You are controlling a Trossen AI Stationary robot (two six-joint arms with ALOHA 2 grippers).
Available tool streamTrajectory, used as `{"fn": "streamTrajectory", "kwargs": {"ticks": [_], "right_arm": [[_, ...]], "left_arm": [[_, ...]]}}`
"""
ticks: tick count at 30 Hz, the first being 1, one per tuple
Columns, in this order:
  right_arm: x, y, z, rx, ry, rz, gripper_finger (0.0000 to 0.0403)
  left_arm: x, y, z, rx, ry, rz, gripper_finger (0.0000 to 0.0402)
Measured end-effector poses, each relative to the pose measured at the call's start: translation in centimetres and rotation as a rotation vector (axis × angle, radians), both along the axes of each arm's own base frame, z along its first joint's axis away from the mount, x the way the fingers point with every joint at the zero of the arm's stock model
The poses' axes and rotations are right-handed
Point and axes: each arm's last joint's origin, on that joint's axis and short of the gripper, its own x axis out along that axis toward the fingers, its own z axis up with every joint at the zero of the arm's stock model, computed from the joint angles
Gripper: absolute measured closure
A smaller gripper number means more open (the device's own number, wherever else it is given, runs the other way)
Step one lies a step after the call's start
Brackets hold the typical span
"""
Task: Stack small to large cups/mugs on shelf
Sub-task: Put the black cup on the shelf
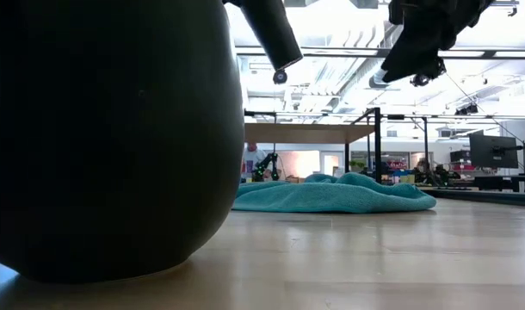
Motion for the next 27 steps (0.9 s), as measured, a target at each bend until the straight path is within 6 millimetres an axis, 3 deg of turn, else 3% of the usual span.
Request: {"fn": "streamTrajectory", "kwargs": {"ticks": [7, 21, 27], "right_arm": [[0.4, 0.0, 0.7, -0.012, -0.071, 0.026, 0.0253], [0.2, 0.0, 7.4, -0.121, -0.275, 0.088, 0.0253], [-0.4, 0.1, 10.4, -0.173, -0.360, 0.109, 0.0253]], "left_arm": [[-0.3, 1.9, 0.5, 0.056, -0.059, 0.047, 0.0401], [1.7, 5.4, -2.9, 0.056, 0.050, 0.080, 0.0402], [1.3, 6.7, -3.1, 0.073, 0.054, 0.123, 0.0402]]}}
